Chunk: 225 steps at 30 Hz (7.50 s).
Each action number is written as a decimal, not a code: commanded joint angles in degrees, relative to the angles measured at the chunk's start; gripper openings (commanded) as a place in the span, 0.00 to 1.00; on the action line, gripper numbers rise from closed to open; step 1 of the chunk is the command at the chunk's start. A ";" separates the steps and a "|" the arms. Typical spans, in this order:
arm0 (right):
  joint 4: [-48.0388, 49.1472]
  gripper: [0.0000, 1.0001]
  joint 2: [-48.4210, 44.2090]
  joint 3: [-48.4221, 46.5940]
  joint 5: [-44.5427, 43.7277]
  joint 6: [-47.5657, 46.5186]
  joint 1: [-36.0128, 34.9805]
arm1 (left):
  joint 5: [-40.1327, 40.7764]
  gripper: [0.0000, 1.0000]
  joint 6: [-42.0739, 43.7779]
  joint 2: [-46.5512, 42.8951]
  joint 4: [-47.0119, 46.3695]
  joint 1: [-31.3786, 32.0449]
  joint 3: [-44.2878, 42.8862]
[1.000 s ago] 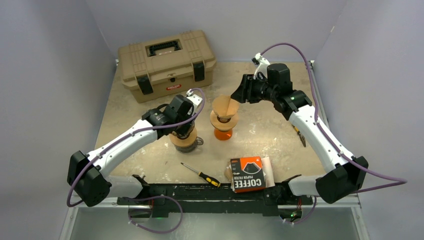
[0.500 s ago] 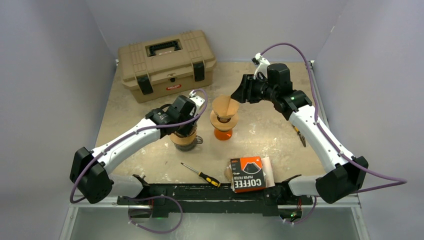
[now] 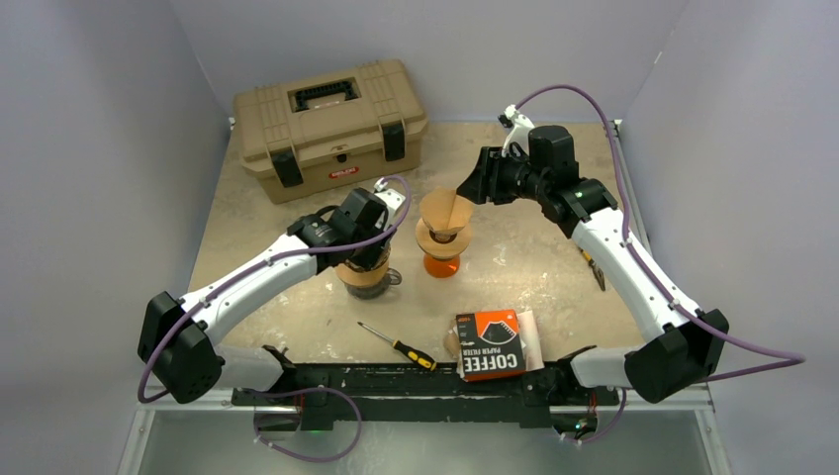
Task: Place the coffee filter in the dripper
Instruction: Adjust the coffee filter in the coffee dripper, then reset both arms
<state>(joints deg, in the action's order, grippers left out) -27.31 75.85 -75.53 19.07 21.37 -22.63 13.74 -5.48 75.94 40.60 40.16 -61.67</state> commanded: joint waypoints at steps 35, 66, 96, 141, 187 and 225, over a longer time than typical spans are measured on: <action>2.78 0.53 -0.61 -0.35 0.61 -0.67 0.18 | 0.13 0.49 -3.89 -4.98 5.77 -0.14 -8.91; 2.66 0.53 -1.75 0.14 0.44 -0.71 0.18 | 5.08 0.45 -6.67 -1.35 4.39 -4.44 -1.52; 3.06 0.53 -1.50 -0.28 0.97 -0.45 0.14 | -1.25 0.47 -9.45 -6.57 6.31 -4.44 -10.36; 2.18 0.53 -1.85 -0.05 -0.26 -0.85 0.16 | 0.60 0.43 -9.74 -0.61 -0.01 -4.42 0.94; 3.06 0.53 -2.50 -0.93 -0.59 -0.40 0.18 | -0.59 0.36 -12.32 -9.33 1.60 -4.44 -9.07; 3.94 0.99 -4.69 0.95 -10.77 -0.06 0.18 | -12.78 0.99 -16.21 -11.97 -12.94 -13.78 -5.27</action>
<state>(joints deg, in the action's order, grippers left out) -25.58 72.64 -75.26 12.08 21.45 -22.57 3.31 -20.51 65.10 32.16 28.47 -67.68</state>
